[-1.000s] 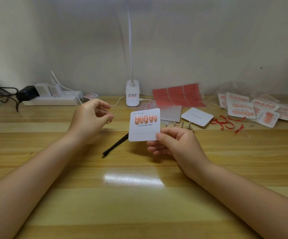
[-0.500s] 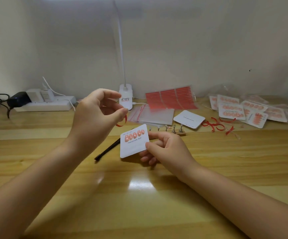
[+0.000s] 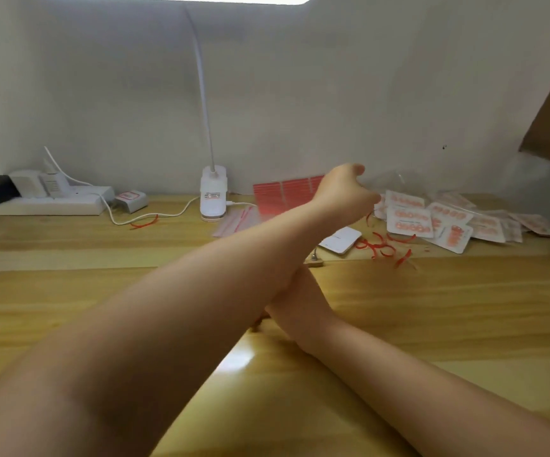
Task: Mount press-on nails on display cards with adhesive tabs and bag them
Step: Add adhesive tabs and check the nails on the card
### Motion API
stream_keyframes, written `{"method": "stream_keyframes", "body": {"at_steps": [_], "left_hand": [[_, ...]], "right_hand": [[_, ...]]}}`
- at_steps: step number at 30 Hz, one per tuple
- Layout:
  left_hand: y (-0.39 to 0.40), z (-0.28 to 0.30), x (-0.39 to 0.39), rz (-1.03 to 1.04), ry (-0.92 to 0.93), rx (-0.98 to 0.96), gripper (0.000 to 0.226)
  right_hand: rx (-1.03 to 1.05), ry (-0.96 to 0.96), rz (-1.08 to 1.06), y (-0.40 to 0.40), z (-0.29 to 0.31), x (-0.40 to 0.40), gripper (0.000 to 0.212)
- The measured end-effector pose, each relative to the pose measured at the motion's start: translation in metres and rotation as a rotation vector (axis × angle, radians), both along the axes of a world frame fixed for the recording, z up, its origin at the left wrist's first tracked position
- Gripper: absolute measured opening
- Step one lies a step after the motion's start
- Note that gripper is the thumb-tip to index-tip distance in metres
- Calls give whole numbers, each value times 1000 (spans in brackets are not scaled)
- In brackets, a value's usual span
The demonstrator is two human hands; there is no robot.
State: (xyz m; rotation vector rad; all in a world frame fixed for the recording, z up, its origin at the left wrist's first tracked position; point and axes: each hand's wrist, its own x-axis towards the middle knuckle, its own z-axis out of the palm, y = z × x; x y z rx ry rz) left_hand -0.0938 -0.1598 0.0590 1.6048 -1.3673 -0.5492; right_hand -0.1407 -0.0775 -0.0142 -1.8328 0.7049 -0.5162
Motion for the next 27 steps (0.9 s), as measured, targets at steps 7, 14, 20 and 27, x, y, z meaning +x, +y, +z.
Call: {"method": "stream_keyframes", "body": {"at_steps": [7,14,20,27], "left_hand": [[-1,-2,-10,-51,92,51,72],[74,17,38,122,188,-144,50],[148,-23,104,535,-131,-208,20],[155,-53,124,467,411,18,25]], "right_hand": [[-162,11,50,-1,1,2,43],[60,-79,31,3,0,7,41],[203,-212,-13,1,-5,7,36],[239,-342,-50,1,-4,4,27]]}}
